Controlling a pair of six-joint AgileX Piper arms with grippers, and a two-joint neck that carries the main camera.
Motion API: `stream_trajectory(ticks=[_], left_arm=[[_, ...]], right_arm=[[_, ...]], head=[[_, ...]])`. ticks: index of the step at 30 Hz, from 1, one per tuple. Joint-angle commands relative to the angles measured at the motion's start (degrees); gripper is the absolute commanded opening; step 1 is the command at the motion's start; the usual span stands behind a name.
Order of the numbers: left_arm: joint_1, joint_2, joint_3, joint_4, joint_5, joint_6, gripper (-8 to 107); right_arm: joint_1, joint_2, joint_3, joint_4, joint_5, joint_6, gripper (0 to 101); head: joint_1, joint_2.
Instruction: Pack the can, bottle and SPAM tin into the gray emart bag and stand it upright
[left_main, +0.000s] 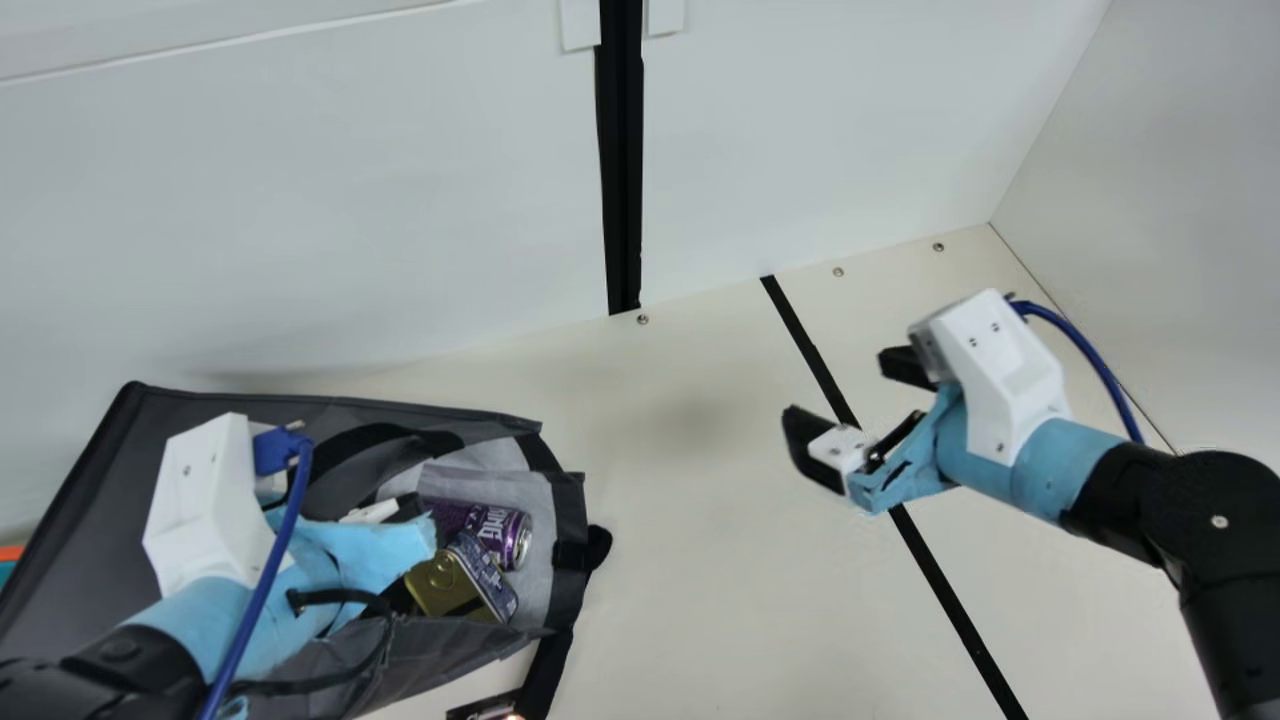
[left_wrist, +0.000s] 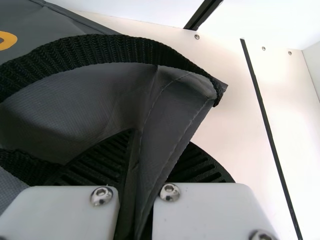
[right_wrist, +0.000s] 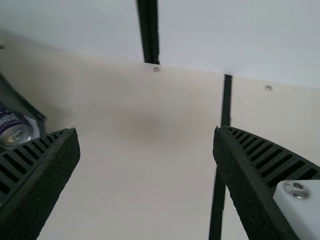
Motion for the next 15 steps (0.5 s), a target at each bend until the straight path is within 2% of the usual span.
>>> stream_trajectory(ticks=[1,9,15], left_arm=[[0.00,0.00,0.00,0.00,0.00,0.00,-8],[0.00,0.00,0.00,0.00,0.00,0.00,-8],[0.00,0.00,0.00,0.00,0.00,0.00,-8]], right_arm=[[-1.23,-0.76,-0.16,-2.47,-0.74,3.01,95],[-6.17,-3.96,-1.26,-11.04,-1.77,11.47,95],[-9.54,-6.14,-2.72,-18.07,-0.89,17.73,95]], head=[[-1.30,-0.14],[-1.30,-0.14],[-1.30,-0.14]])
